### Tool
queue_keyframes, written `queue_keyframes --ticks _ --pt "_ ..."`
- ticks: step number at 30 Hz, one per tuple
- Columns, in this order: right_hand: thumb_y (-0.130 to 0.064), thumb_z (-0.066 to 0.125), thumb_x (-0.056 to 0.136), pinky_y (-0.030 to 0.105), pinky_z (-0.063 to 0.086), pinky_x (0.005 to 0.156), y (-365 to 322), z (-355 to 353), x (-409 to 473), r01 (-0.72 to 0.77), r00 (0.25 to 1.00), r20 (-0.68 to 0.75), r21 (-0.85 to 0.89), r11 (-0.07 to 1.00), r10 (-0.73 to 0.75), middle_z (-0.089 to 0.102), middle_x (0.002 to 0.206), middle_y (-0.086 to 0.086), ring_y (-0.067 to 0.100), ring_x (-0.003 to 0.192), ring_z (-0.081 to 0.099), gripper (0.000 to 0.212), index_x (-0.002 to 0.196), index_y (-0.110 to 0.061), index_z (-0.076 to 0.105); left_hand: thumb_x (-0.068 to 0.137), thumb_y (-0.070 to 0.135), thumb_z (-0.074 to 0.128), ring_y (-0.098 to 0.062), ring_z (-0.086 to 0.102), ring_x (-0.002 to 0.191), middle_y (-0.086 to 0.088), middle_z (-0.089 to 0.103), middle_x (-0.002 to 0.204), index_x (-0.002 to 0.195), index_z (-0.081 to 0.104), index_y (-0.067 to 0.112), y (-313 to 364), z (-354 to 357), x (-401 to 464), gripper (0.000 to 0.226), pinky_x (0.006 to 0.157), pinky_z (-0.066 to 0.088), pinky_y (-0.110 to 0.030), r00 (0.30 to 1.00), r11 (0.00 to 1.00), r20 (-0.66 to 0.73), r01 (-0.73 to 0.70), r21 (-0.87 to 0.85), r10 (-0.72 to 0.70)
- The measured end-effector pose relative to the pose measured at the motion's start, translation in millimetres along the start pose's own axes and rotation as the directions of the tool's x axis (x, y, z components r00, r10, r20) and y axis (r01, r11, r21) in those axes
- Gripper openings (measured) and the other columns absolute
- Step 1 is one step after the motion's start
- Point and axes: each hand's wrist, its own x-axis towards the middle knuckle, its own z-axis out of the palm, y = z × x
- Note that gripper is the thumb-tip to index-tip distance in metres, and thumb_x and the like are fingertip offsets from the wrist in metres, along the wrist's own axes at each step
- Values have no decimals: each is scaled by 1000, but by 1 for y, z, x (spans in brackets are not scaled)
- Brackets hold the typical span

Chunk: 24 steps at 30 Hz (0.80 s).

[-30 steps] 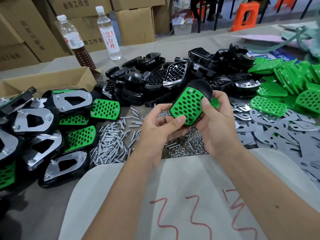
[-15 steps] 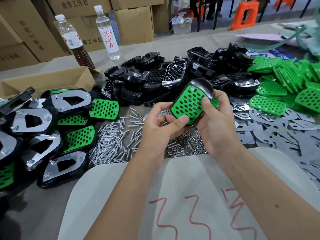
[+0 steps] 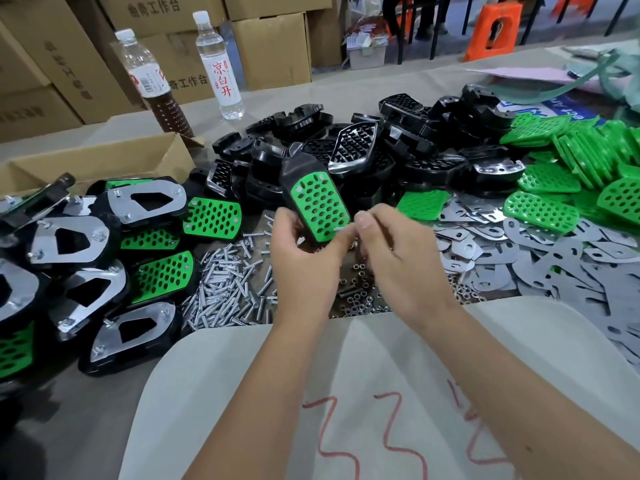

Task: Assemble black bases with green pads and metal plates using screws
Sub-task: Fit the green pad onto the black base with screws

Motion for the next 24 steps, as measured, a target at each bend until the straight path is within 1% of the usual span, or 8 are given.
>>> queue_keyframes --ticks 2,5,8,10,14,17,19,24 --pt "-26 58 105 14 38 58 -1 0 0 7 999 41 -47 999 -5 61 63 -10 4 60 58 28 79 -15 61 72 25 88 -14 69 76 5 68 84 88 52 19 -1 1 -2 39 65 56 -31 992 980 -6 -122 160 124" --pt "-18 60 104 14 34 57 2 -2 3 -29 997 70 -35 999 31 51 58 -12 5 59 49 32 73 -15 56 81 17 85 -17 69 77 7 64 82 86 52 24 -4 2 -4 35 67 60 -36 979 949 58 -206 240 198" --pt "-13 64 101 16 32 55 8 -2 4 -55 997 48 -51 997 57 48 55 -11 6 56 45 32 70 -11 58 79 6 80 -21 67 81 -13 63 86 89 47 15 -2 3 -3 35 75 62 -42 984 986 133 -131 103 117" --pt "-13 67 99 15 33 55 10 -1 4 -73 997 12 -78 994 74 53 55 -12 4 54 48 28 71 -10 64 76 6 76 -22 66 78 -20 65 85 87 46 11 -2 2 -1 32 71 58 -44 989 996 132 -67 57 59" --pt "-19 66 100 24 39 56 11 0 6 -109 994 5 -95 990 110 63 59 -8 6 53 54 26 76 -12 68 78 12 79 -28 74 78 -13 75 86 93 63 2 -2 1 -1 24 75 63 -49 999 993 43 -37 112 32" --pt "-23 66 100 26 41 54 10 -1 5 -146 988 59 -6 989 146 61 55 -10 6 48 53 24 77 -15 67 80 18 83 -15 76 84 4 79 86 94 76 16 -2 1 -3 16 83 62 -47 997 976 -54 -41 213 54" --pt "-20 68 99 24 42 53 8 0 3 -152 985 91 24 988 149 63 58 -11 5 48 56 17 83 -15 68 76 26 82 -16 77 85 4 80 87 93 79 17 -1 -1 -1 20 85 62 -49 995 985 -97 40 166 -24" --pt "-15 61 101 32 41 58 7 1 1 -47 999 -8 -179 983 46 60 61 1 16 58 54 23 79 -9 62 68 29 84 -20 78 80 4 80 81 79 79 25 0 -1 0 13 81 64 -53 992 982 -58 117 147 -110"
